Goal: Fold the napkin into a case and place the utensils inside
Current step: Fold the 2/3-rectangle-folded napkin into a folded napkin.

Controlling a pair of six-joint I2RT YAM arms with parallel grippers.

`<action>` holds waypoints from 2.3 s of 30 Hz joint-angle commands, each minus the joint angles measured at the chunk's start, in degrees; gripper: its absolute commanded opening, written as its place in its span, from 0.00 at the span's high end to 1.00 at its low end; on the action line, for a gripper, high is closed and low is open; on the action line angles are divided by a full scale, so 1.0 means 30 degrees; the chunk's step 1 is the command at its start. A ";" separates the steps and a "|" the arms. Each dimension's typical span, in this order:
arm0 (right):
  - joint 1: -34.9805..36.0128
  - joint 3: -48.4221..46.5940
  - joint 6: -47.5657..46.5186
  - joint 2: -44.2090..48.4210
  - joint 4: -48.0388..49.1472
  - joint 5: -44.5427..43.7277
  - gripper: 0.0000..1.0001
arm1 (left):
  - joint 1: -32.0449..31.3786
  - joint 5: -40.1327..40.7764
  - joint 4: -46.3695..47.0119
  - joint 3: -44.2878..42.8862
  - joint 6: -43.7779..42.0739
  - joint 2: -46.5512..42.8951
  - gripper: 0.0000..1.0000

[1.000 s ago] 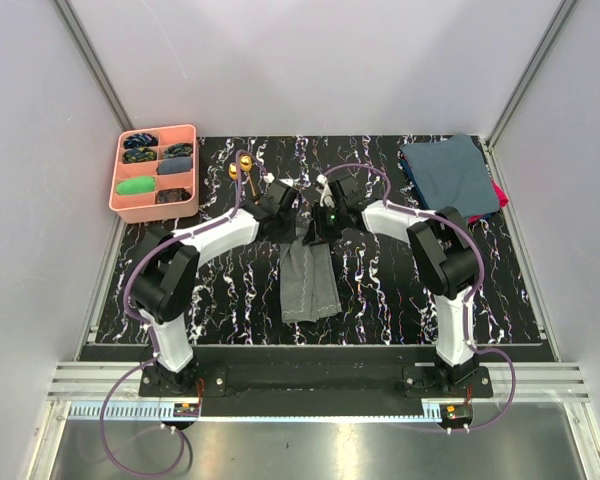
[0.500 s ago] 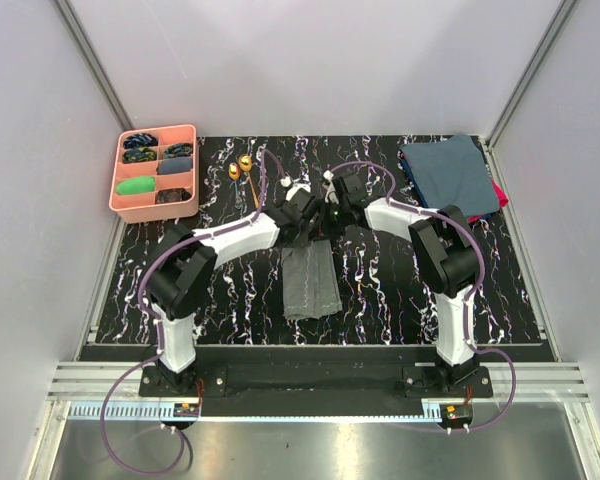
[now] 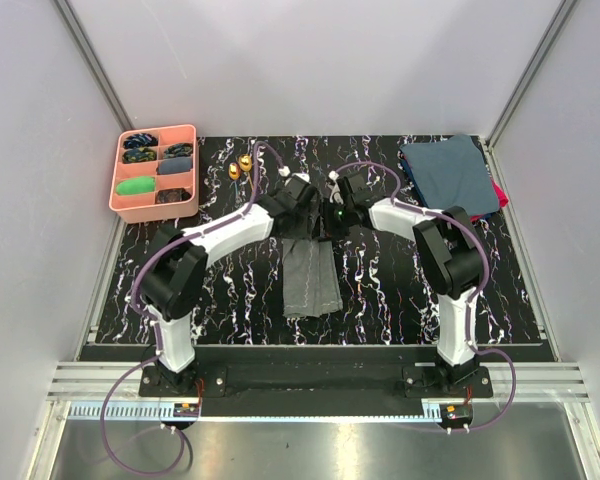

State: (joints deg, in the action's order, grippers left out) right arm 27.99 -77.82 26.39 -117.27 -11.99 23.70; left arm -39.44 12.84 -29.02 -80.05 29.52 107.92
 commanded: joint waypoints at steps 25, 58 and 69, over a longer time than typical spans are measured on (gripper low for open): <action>-0.0247 -0.0132 -0.0389 0.0656 0.0159 0.0302 0.55 | 0.0608 -0.1293 -0.0465 -0.2144 -0.2221 0.0794 0.67; -0.0804 0.0801 0.0665 0.2493 -0.0515 0.0566 0.46 | -0.0213 0.0792 -0.1110 -0.2672 -0.1227 0.0417 0.60; -0.0804 0.2766 0.1250 0.2912 0.0304 0.0828 0.88 | 0.0138 -0.3836 0.0647 -0.2583 0.0414 0.1113 0.92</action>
State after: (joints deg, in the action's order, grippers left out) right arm 25.80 -70.08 28.91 -108.51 -13.19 25.63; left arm -39.92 8.12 -30.44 -86.19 28.69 109.27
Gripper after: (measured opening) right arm 0.199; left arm 0.106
